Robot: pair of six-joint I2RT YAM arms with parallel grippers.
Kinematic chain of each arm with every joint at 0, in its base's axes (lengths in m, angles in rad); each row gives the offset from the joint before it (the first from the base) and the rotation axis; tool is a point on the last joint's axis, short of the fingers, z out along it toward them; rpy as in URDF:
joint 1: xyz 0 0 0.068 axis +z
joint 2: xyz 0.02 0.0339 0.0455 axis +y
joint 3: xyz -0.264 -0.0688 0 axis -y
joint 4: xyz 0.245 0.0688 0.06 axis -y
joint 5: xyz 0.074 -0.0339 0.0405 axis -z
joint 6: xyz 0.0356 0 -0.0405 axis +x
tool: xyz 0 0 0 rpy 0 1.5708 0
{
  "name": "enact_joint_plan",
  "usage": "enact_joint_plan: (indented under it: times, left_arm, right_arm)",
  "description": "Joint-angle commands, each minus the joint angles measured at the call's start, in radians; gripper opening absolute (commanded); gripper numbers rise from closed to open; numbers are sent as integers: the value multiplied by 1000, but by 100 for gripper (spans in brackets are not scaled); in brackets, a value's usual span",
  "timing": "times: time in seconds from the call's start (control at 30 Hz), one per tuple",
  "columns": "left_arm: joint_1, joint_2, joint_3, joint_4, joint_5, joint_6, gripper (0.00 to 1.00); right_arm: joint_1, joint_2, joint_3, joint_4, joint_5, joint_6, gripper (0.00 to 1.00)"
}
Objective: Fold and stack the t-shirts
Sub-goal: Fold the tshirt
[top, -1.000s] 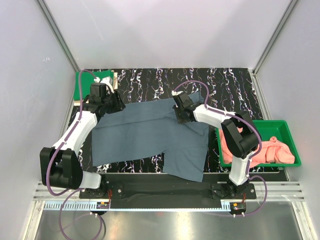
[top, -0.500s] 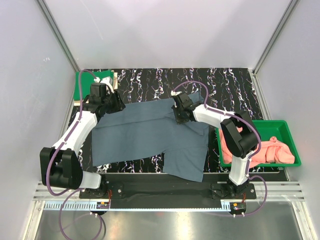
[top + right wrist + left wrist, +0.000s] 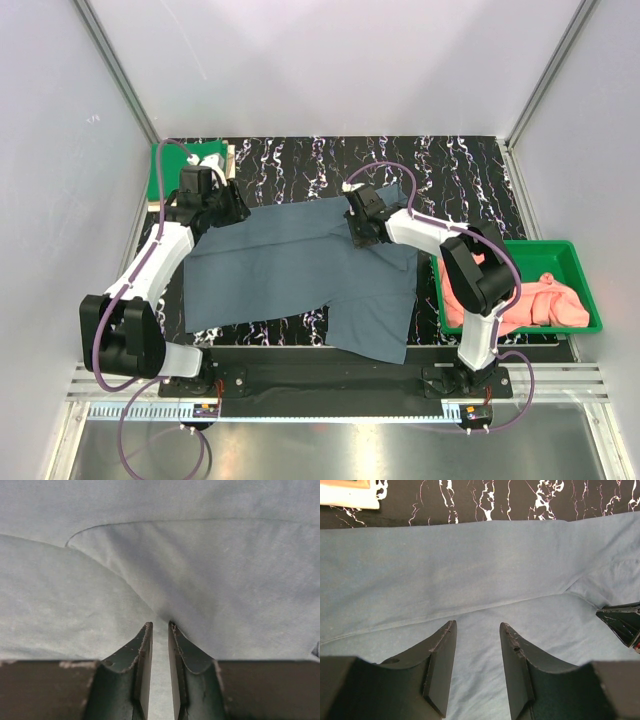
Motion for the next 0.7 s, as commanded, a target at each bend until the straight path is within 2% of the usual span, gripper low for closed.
enact_joint_plan:
  times: [0.0,0.4,0.67]
  left_arm:
    - [6,-13,5,36,13,10,45]
    - [6,-11,8,35,19,10,45]
    - [9,-11,8,36,27,7,45]
  right_arm:
    - [3,18,40,25,43,-22,26]
    - [3,47,57,25,52,-42,27]
    - [3,45,54,24,71,-48,10]
